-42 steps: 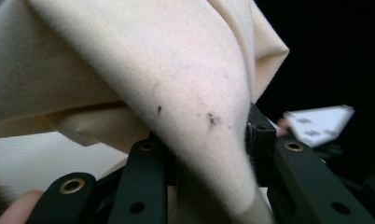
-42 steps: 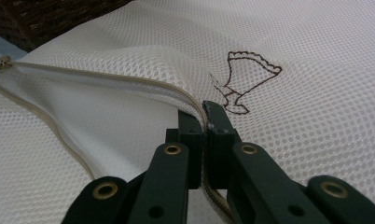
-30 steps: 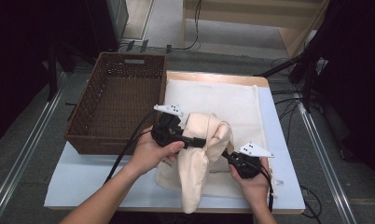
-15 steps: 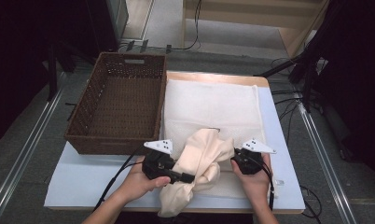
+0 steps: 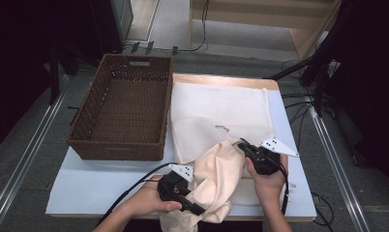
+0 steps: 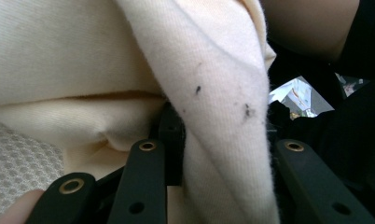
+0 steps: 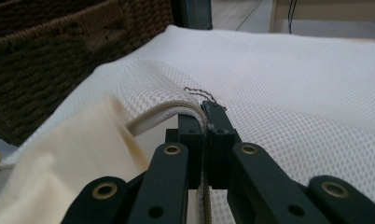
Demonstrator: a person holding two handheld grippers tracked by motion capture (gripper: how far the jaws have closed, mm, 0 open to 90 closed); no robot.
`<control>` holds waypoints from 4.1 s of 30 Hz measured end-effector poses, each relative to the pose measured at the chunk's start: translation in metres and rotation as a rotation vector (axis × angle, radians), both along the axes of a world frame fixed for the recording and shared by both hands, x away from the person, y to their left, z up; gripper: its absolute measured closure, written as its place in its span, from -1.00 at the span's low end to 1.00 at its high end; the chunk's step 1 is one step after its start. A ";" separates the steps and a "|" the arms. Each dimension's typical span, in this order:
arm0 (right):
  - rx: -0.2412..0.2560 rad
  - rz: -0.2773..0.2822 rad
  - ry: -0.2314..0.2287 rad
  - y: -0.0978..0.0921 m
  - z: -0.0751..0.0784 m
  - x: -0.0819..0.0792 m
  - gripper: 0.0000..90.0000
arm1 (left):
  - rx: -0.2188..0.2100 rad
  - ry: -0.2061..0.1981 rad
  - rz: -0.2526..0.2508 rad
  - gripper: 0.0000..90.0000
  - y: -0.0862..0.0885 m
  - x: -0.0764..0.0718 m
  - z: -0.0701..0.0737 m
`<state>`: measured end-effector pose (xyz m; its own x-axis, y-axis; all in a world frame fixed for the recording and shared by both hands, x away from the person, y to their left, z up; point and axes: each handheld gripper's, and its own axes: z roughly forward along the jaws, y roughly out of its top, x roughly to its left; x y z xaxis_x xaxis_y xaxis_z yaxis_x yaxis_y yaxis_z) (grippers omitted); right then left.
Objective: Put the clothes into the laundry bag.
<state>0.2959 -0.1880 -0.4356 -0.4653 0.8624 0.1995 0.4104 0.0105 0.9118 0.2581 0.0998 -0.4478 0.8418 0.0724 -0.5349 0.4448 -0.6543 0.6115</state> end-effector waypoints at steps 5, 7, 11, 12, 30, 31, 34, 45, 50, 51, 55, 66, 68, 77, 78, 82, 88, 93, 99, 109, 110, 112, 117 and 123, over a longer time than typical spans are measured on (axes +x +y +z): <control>0.005 0.014 -0.043 0.003 0.011 -0.006 0.96 | -0.015 0.016 0.023 0.50 0.000 0.003 -0.001; 0.008 0.015 -0.052 0.004 0.014 -0.007 0.96 | -0.009 0.012 0.022 0.50 0.000 0.002 -0.001; 0.011 0.019 -0.061 0.007 0.015 -0.010 0.96 | -0.025 0.003 0.071 0.49 0.002 0.004 0.001; 0.005 0.023 -0.064 0.008 0.014 -0.011 0.96 | -0.039 0.003 0.094 0.48 0.003 0.006 0.002; 0.010 0.131 -0.046 0.028 0.012 -0.023 0.96 | -0.101 -0.150 0.414 0.45 0.012 0.024 0.028; 0.007 0.134 -0.043 0.029 0.012 -0.023 0.96 | -0.035 -0.136 0.415 0.41 0.006 0.027 0.020; -0.005 0.142 -0.036 0.031 0.008 -0.023 0.96 | 0.013 -0.018 0.401 0.20 -0.002 0.035 -0.003; -0.018 0.144 -0.010 0.031 -0.002 -0.025 0.96 | 0.048 -0.096 0.420 0.30 -0.014 0.029 0.001; -0.022 0.162 -0.021 0.033 -0.001 -0.026 0.96 | 0.045 -0.099 0.466 0.47 -0.027 0.033 0.006; -0.021 0.161 -0.026 0.033 0.000 -0.026 0.96 | 0.030 -0.105 0.477 0.48 -0.029 0.033 0.008; -0.008 0.139 -0.070 0.027 0.009 -0.026 0.96 | -0.042 -0.159 0.552 0.49 -0.040 0.034 0.016; -0.019 0.122 -0.079 0.018 0.011 -0.024 0.96 | -0.013 -0.248 0.715 0.03 -0.060 0.043 0.008; -0.019 0.111 -0.075 0.016 0.009 -0.023 0.96 | -0.013 -0.291 0.669 -0.18 -0.058 0.033 0.014; -0.017 0.103 -0.060 0.016 0.004 -0.020 0.96 | 0.113 -0.322 0.574 0.12 -0.057 0.017 0.003; -0.015 0.101 -0.053 0.017 0.003 -0.020 0.96 | 0.134 -0.303 0.556 0.19 -0.060 0.020 -0.003; -0.031 0.124 -0.051 0.024 0.002 -0.022 0.96 | 0.152 -0.329 0.584 0.55 -0.067 0.024 0.000; -0.015 0.125 -0.099 0.024 0.010 -0.028 0.96 | 0.024 -0.401 0.786 0.63 -0.070 0.036 0.016; -0.057 0.102 -0.089 0.022 0.005 -0.025 0.96 | 0.057 -0.351 0.771 0.44 -0.081 0.045 -0.008; -0.040 0.068 -0.058 0.012 -0.004 -0.018 0.96 | 0.019 -0.382 0.731 -0.26 -0.073 0.019 0.013; -0.040 0.113 -0.053 0.019 -0.001 -0.024 0.95 | 0.209 -0.451 0.690 0.19 -0.085 0.009 -0.012; -0.033 0.123 -0.051 0.020 0.000 -0.024 0.95 | 0.204 -0.446 0.688 0.35 -0.084 0.011 -0.012; -0.036 0.146 -0.061 0.021 0.001 -0.026 0.96 | 0.186 -0.438 0.690 0.51 -0.084 0.016 -0.010; -0.033 0.158 -0.065 0.022 0.002 -0.026 0.96 | 0.102 -0.455 0.794 0.61 -0.086 0.026 0.004; -0.049 0.120 -0.070 0.018 0.000 -0.025 0.96 | 0.139 -0.369 0.838 0.41 -0.090 0.043 -0.015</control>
<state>0.2712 -0.1698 -0.4351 -0.5772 0.8074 0.1224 0.3391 0.1007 0.9353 0.3012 0.0098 -0.4633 0.6010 0.7778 -0.1842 0.5985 -0.2852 0.7487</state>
